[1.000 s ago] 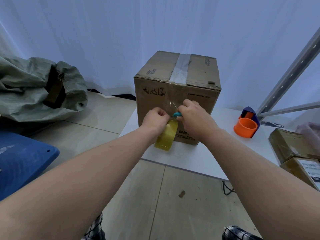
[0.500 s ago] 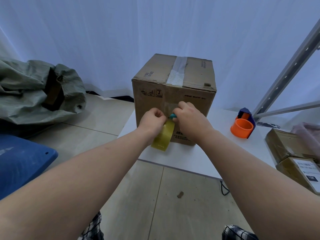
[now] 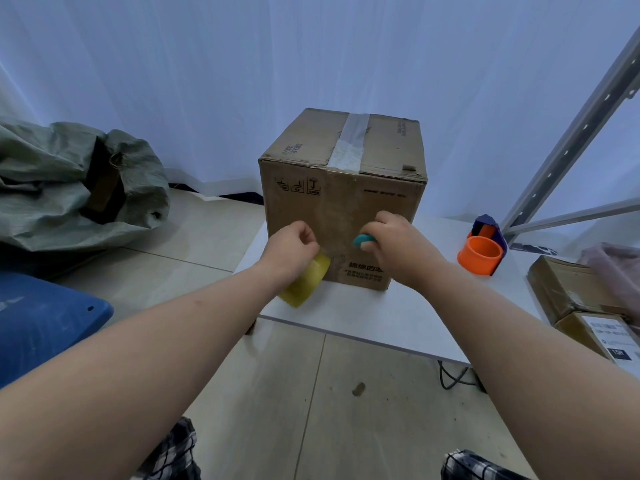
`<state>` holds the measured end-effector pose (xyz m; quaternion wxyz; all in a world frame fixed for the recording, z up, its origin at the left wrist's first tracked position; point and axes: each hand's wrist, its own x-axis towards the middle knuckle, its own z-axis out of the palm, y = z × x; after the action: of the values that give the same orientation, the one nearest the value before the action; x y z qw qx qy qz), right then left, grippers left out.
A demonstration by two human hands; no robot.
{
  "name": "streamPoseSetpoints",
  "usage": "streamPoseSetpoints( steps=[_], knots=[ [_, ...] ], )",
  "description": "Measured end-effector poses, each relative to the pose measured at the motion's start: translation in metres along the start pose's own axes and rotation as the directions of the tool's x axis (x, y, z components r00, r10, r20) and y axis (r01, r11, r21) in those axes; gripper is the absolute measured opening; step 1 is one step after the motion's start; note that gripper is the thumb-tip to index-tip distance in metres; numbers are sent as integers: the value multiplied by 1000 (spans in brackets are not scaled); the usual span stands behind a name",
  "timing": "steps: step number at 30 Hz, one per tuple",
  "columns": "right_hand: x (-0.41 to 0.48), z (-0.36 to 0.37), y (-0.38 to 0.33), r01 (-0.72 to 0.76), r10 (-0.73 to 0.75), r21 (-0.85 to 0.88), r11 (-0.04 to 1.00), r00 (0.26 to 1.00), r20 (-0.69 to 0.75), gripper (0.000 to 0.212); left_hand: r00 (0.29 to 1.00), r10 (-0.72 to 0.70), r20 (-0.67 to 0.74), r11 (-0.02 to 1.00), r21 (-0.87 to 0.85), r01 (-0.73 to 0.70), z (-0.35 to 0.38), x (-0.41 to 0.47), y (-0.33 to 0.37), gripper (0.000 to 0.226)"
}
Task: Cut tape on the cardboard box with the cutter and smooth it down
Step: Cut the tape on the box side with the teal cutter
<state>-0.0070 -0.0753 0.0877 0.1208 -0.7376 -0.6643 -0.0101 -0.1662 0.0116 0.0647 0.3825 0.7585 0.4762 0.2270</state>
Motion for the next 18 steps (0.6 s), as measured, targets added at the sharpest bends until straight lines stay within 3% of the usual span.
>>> streamPoseSetpoints(
  steps=[7, 13, 18],
  knots=[
    [-12, -2, 24, -150, 122, 261, 954, 985, 122, 19, 965, -58, 257, 998, -14, 64, 7, -10, 1, 11],
    [-42, -7, 72, -363, 334, 342, 867, 932, 141, 28, 898, 17, 441, 995, -98, 30, 36, -24, 35, 22],
    [-78, -6, 125, -555, 553, 354, 753, 825, 118, 26, 781, 206, 589, 964, 16, -267, 84, -33, 69, 25]
  ],
)
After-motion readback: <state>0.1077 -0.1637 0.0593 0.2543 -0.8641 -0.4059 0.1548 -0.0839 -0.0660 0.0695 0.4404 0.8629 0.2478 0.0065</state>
